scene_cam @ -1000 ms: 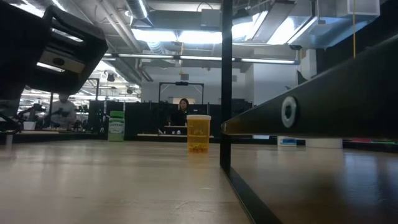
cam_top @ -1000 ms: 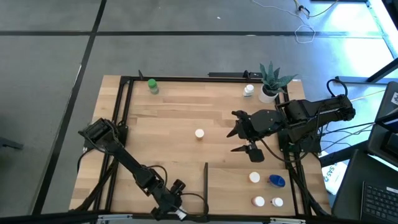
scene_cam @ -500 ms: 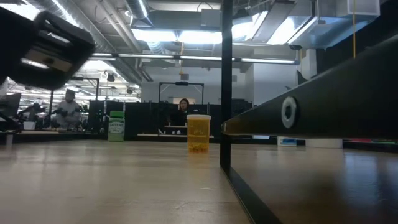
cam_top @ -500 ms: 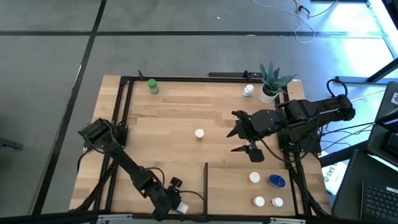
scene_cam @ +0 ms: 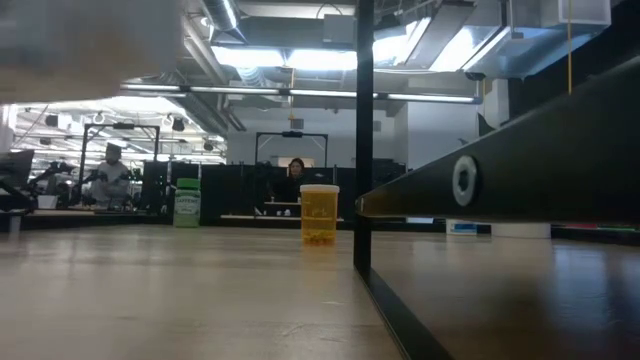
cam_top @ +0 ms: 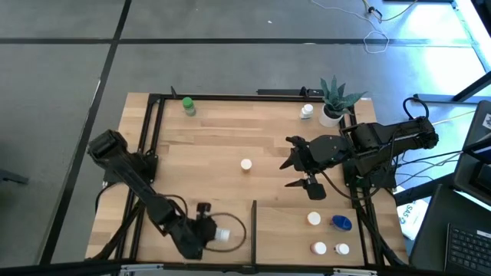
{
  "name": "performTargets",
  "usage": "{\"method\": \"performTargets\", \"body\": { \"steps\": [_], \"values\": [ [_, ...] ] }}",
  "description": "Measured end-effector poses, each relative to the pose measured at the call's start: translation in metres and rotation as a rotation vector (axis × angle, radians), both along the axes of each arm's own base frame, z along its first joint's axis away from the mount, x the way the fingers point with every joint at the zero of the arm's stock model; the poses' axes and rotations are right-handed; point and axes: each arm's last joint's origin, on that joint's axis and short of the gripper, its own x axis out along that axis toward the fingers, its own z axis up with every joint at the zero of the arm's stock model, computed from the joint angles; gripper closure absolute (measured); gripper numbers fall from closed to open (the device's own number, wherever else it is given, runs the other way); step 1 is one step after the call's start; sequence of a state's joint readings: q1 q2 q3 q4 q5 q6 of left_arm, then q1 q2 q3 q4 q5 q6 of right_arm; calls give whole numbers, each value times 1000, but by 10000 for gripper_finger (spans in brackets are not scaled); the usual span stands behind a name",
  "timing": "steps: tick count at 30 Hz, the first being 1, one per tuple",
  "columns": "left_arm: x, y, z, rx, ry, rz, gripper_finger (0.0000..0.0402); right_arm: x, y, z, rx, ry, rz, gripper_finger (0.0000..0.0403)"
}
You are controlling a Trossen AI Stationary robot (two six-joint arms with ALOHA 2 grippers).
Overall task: Pick and place medicine bottles onto shelf by color
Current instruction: Put the bottom white pill bottle onto the shelf
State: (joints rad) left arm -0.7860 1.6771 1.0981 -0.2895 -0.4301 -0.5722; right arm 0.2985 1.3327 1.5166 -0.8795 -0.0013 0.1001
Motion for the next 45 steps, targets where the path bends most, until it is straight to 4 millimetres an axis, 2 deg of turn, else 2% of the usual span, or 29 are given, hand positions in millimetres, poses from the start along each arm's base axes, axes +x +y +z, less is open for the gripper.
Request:
{"method": "performTargets", "body": {
  "steps": [5, 15, 19, 23, 27, 35, 45],
  "values": [
    [-9, 22, 31, -3, -69, 149, 246, 0, 0, 0, 0, 0, 0, 135],
    [-8, 70, 78, -33, -232, 342, 246, 0, 0, 0, 1, 0, -1, 135],
    [-6, 85, 91, -55, -272, 360, 246, 0, 0, 0, 0, 0, 0, 135],
    [0, 92, 104, -57, -336, 275, 246, 0, 0, 0, -1, 0, 1, 135],
    [6, 96, 109, -55, -373, 218, 246, 0, 0, 0, 0, 0, 0, 135],
    [12, 107, 109, -29, -385, 256, 246, 0, 0, 0, 1, -5, 0, 135],
    [18, 119, 112, 100, -421, 277, 246, 8, 1, 10, 84, -117, -73, 135]
  ]
}}
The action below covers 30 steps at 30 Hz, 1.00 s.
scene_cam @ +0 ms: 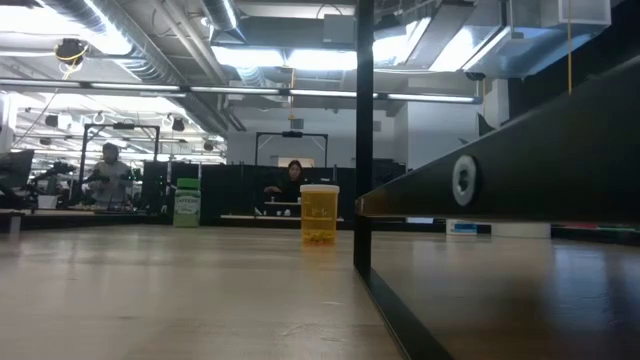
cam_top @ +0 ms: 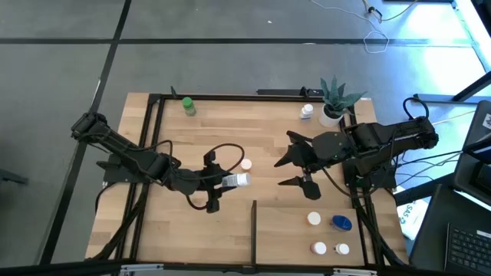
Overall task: Pick and place medicine bottles onto shelf by color
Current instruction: Put the bottom white pill bottle onto the shelf
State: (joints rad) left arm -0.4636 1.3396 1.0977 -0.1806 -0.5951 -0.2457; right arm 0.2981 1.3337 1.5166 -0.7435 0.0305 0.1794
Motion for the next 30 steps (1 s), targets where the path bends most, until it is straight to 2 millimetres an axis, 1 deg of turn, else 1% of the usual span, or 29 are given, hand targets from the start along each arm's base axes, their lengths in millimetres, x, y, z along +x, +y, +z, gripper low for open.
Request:
{"method": "performTargets", "body": {
  "steps": [3, 9, 13, 18, 23, 26, 30],
  "values": [
    [3, 4, 4, 26, -35, 0, 246, 5, 0, -1, -27, -19, -49, 135],
    [10, 13, 12, 76, -100, 13, 246, 24, 0, -15, -130, -6, -143, 135],
    [13, 19, 14, 70, -122, 34, 246, 37, -3, -22, -135, -4, -157, 135],
    [15, 24, 15, 68, -131, 53, 246, 54, -7, -33, -204, 4, -147, 135],
    [16, 28, 15, 68, -128, 70, 246, 61, -14, -35, -259, -17, -133, 135],
    [16, 30, 15, 68, -130, 77, 246, 62, -19, -34, -252, -26, -132, 135],
    [17, 31, 15, 66, -130, 78, 246, 64, -23, -32, -239, -45, -67, 135]
  ]
}}
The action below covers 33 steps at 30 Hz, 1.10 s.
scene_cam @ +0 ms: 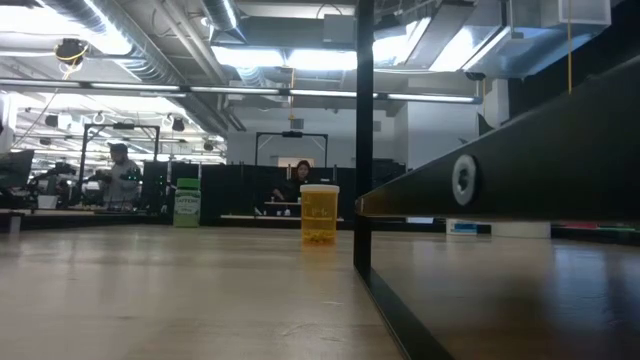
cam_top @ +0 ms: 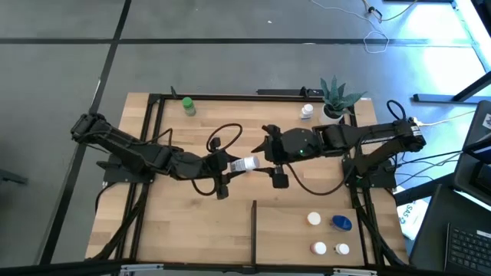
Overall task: Pick and place medicine bottles onto shelf by color
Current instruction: Put the bottom white pill bottle onto the shelf
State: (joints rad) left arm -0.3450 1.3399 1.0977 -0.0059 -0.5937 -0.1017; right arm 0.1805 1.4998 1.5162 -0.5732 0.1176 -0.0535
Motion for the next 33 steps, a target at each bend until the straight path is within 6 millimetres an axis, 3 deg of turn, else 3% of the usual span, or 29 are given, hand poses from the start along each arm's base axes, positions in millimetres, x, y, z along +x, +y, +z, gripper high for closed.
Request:
{"method": "performTargets", "body": {
  "steps": [11, 25, 33],
  "values": [
    [0, 0, 0, 0, 2, -1, 246, 5, -5, 0, 32, -21, 45, 138],
    [1, 2, 0, 0, 3, 5, 246, 6, -5, -2, 43, -10, 54, 222],
    [1, 2, 0, -5, 2, -2, 245, 6, -5, -2, 48, -9, 55, 211]
  ]
}}
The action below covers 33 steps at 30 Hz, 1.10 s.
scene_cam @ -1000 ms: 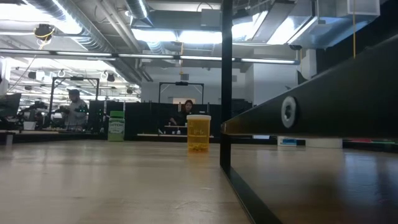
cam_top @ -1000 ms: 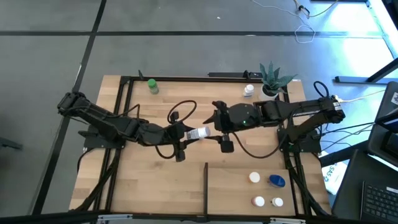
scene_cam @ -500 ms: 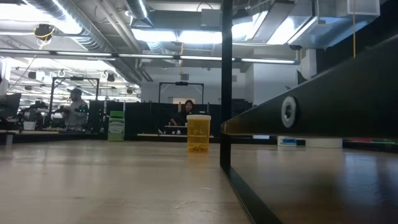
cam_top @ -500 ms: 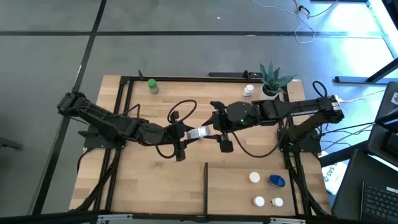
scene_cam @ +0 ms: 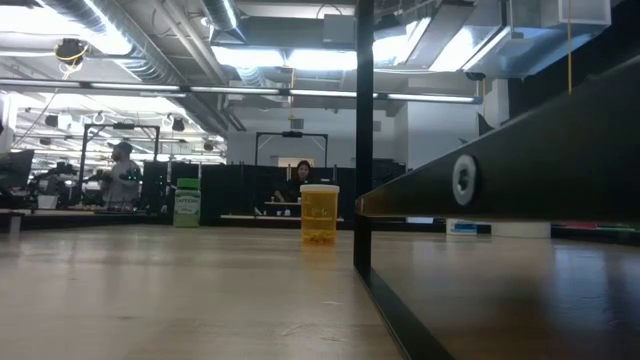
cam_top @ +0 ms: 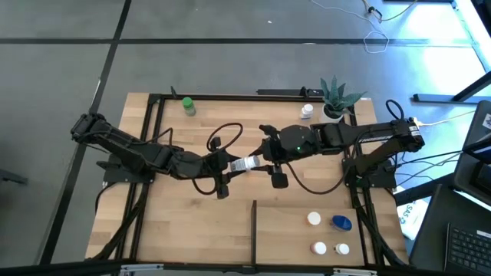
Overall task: Pick and place medicine bottles onto shelf by color
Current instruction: Put the bottom white pill bottle onto the shelf
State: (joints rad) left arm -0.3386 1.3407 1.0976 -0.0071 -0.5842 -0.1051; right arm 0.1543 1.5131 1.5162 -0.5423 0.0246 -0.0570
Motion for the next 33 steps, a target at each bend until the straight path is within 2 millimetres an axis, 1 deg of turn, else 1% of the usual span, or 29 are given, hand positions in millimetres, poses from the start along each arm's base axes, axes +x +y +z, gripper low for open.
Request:
{"method": "performTargets", "body": {
  "steps": [3, 7, 12, 15, 33],
  "values": [
    [0, 1, 0, -12, -3, 5, 243, 0, 0, 0, 1, 0, 0, 212],
    [1, 4, 0, -20, -3, 9, 228, 0, 0, 0, 1, 3, 2, 223],
    [2, 7, 0, -6, 0, 13, 211, -1, 0, 0, -1, 2, -5, 217],
    [3, 6, 0, 11, 6, -25, 211, -1, 0, 0, 3, 1, -2, 216],
    [3, 4, 2, 6, -17, -38, 211, -2, 0, -1, 22, 28, -14, 220]
  ]
}}
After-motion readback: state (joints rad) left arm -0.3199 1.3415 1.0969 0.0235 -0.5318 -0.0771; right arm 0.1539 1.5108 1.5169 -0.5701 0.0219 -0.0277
